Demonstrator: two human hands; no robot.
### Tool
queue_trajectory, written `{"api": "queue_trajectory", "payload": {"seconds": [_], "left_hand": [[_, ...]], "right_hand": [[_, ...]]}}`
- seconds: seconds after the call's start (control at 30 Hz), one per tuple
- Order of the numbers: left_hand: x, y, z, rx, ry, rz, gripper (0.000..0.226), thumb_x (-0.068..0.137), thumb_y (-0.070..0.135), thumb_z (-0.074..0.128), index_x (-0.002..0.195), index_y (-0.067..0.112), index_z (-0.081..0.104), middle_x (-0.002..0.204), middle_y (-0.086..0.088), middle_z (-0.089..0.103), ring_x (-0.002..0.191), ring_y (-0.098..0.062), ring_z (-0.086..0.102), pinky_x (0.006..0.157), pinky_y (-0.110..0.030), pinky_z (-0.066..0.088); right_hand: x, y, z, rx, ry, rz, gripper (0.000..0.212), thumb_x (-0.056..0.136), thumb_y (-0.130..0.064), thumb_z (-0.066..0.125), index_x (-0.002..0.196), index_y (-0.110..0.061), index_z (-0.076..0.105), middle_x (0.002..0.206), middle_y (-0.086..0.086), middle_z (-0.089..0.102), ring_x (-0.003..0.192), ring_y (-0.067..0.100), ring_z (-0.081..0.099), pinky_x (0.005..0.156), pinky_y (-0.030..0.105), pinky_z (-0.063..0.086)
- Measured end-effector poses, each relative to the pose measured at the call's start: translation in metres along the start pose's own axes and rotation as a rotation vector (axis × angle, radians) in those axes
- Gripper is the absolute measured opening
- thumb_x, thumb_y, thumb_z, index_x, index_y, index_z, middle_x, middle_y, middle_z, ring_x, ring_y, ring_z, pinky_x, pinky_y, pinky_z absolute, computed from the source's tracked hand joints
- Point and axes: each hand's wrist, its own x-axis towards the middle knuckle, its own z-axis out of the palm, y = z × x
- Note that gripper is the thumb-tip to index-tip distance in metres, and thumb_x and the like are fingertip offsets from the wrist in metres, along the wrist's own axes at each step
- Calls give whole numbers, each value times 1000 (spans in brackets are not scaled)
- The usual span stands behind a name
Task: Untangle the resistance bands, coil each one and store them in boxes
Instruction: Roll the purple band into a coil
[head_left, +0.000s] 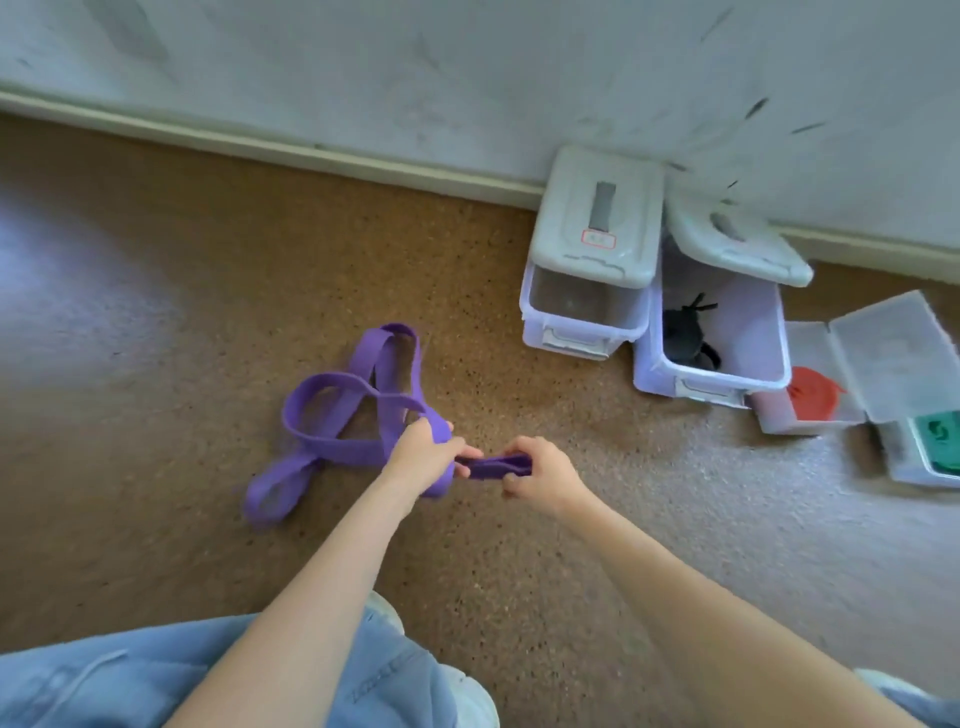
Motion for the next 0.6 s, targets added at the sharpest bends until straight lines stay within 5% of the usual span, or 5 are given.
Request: {"api": "queue_trajectory", "payload": {"seconds": [0.13,0.37,0.43,0.5,0.6], "left_hand": [[-40,81,37,-250,-170,110,19,95,8,49,112,3,52,93,-6,66,43,-7,61,45,-15,45],[-114,181,78,-104,-660,75,16,94,20,52,95,8,62,82,-7,67,72,-15,63,62,-22,55],[-127,185,75,175,-633,11,23,92,27,57,100,6,62,95,-10,67,81,-19,65,73,-28,56],[-142,189,73,822,-528,52,44,90,43,56,112,6,60,115,-11,63,100,-24,61,86,-36,49],[-163,202,79,1242,-220,375,47,91,47,51,118,9,58,120,-12,60,109,-24,57,86,-34,44]], "right_hand": [[-41,-20,-106,228,251,-60,17,77,1,67,82,-14,63,84,15,65,79,28,62,80,47,52],[-153,-44,-231,235,584,-389,31,78,13,62,82,-18,60,79,2,57,56,0,55,56,11,45],[-181,-43,-249,269,631,-436,26,79,12,62,88,-13,59,79,4,58,54,1,52,56,13,45],[-200,-49,-260,302,626,-473,25,80,9,63,94,-10,56,77,6,59,55,5,53,56,18,47],[-214,-65,-258,87,527,-501,22,79,0,69,97,-8,60,74,0,59,66,16,54,68,35,47]]}}
